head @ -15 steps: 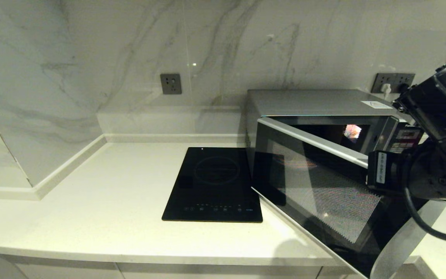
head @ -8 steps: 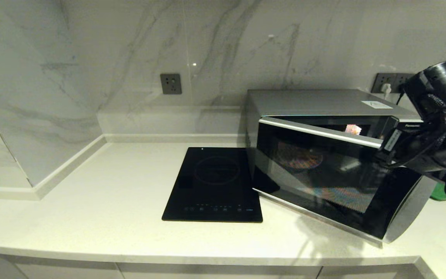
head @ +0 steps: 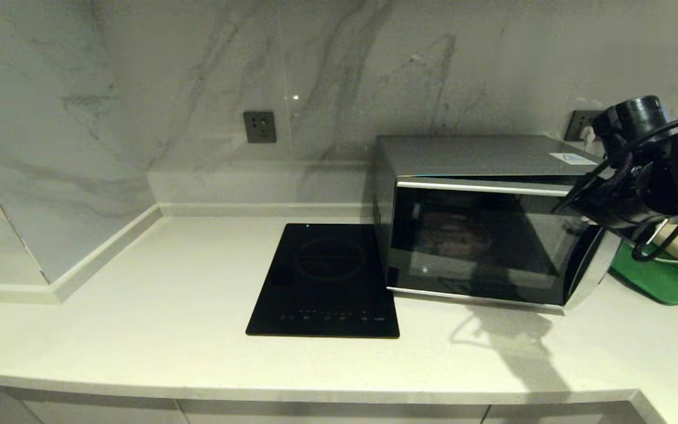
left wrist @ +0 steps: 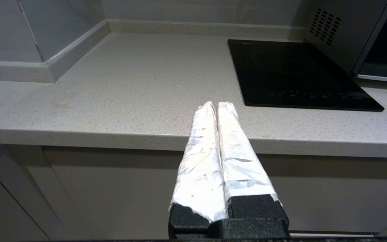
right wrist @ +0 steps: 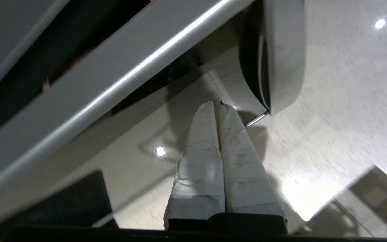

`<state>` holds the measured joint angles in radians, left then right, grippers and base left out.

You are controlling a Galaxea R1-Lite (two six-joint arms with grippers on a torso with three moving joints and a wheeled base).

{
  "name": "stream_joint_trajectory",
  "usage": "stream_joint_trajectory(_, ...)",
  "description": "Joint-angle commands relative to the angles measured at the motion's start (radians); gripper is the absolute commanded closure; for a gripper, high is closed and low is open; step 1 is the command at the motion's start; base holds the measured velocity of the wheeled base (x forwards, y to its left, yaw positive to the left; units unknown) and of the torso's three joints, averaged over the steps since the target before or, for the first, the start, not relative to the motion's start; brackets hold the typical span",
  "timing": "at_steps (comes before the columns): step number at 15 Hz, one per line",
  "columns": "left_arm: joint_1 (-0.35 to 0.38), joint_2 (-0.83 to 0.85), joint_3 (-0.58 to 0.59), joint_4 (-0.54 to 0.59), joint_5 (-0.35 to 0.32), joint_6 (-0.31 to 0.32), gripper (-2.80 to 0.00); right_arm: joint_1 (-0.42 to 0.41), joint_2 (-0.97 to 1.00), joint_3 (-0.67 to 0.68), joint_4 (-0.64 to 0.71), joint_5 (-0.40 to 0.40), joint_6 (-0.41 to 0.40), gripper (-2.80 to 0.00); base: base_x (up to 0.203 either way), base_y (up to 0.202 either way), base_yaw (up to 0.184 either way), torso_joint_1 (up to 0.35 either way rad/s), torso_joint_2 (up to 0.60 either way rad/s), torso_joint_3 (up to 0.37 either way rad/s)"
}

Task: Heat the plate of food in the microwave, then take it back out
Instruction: Close the microwave oven

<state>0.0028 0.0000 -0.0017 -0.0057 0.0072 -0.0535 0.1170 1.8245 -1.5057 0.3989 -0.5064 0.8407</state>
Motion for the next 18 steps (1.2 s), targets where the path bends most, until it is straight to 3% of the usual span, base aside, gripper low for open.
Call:
stream_joint_trajectory(1, 0.000, 0.000, 0.000, 0.000, 0.000, 0.000, 0.00, -0.008, 0.056, -0.027, -0.032, -0.003, 0.007, 0.00, 0.000, 0.000, 0.000, 0.000, 0.00, 0.000)
stream_joint_trajectory(12, 0.000, 0.000, 0.000, 0.000, 0.000, 0.000, 0.00, -0.073, 0.244, -0.197, -0.104, 0.000, -0.001, 0.00, 0.000, 0.000, 0.000, 0.000, 0.00, 0.000)
stream_joint_trajectory(18, 0.000, 0.000, 0.000, 0.000, 0.000, 0.000, 0.00, -0.071, 0.260, -0.266, -0.103, 0.008, -0.058, 0.00, 0.000, 0.000, 0.000, 0.000, 0.00, 0.000)
